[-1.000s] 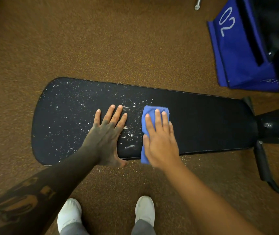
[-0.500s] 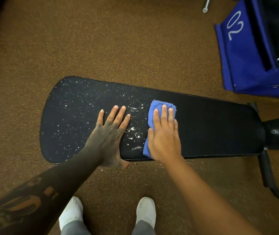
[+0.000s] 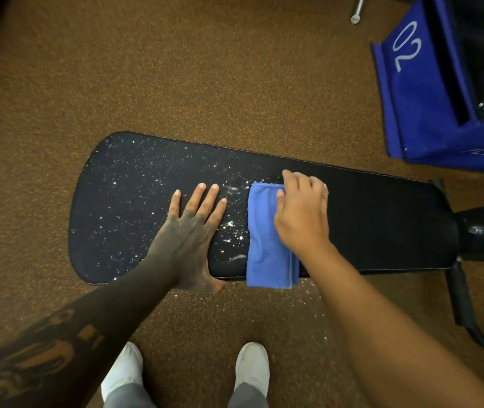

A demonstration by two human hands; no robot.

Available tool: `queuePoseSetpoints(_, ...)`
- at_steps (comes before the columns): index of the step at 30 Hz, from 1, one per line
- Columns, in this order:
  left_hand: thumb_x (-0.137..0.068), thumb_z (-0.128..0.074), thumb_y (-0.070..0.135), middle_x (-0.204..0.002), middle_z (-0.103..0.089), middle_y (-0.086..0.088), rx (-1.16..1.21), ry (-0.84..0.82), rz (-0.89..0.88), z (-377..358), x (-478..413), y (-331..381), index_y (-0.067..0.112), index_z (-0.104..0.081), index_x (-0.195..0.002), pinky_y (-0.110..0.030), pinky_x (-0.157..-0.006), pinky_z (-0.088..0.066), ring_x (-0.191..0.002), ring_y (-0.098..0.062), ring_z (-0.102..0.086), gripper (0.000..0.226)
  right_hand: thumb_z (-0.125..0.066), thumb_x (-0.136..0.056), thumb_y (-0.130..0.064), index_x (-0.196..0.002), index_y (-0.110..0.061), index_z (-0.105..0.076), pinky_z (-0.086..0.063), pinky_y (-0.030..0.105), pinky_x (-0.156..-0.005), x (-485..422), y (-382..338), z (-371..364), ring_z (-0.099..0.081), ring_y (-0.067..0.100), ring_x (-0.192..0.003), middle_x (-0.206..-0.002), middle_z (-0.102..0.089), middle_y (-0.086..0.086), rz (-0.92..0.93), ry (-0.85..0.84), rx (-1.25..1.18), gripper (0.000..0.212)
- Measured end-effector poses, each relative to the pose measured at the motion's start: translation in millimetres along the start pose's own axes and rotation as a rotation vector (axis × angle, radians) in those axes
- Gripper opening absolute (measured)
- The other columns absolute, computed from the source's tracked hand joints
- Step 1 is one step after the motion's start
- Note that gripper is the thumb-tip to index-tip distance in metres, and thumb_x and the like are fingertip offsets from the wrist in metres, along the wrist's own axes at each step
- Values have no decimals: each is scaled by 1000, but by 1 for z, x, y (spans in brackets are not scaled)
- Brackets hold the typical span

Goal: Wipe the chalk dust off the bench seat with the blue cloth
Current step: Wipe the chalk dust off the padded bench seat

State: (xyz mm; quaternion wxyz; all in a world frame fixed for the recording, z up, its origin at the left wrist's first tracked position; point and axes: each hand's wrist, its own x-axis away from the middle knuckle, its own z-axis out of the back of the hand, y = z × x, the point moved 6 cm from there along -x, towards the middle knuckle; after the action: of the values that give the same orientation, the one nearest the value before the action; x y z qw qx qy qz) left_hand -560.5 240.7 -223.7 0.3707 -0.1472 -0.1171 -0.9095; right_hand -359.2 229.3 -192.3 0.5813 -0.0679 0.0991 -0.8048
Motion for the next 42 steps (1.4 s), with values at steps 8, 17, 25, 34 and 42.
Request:
queuePoseSetpoints(8, -45, -37, 106, -161, 33, -13, 3, 4, -2, 0, 0, -1, 13, 25, -151, -60, -122, 10, -149, -33, 29, 155, -57, -91, -10, -107, -11, -58, -25, 58, -112, -12, -4, -3, -46, 34, -102, -103, -51, 11, 86, -35, 230, 16)
queuePoseSetpoints(17, -46, -31, 107, -161, 32, -14, 16, 18, -7, 0, 3, 0, 10, 24, -152, -61, -122, 7, -150, -32, 28, 154, -30, -102, -31, -155, -24, -12, -13, 57, -118, 26, -33, -27, 1, 38, -148, -162, 4, 15, -148, -82, 92, 57)
queuePoseSetpoints(25, -49, -36, 104, -161, 32, -14, 30, 12, -16, -3, 2, -1, 10, 22, -153, -62, -122, 9, -148, -32, 31, 151, -28, -102, -35, -156, -19, -7, -8, 53, -120, 49, -37, -43, 12, 33, -149, -163, 7, 11, -174, -160, 65, 59)
queuePoseSetpoints(34, -48, -39, 103, -160, 36, -12, 34, -24, -21, -5, 10, -10, 13, 25, -152, -64, -121, 8, -147, -33, 34, 152, -31, -101, -33, -155, -17, -11, -10, 54, -119, 5, -24, -39, 7, 37, -148, -163, 4, 14, -224, -102, 65, 60)
queuePoseSetpoints(42, -45, -32, 107, -161, 34, -12, 50, -10, -3, -4, 15, -12, 12, 23, -153, -64, -121, 9, -148, -32, 32, 155, -31, -100, -36, -155, -14, 0, -2, 53, -120, 8, -17, -25, 5, 24, -151, -164, -2, 3, 100, -143, 123, 67)
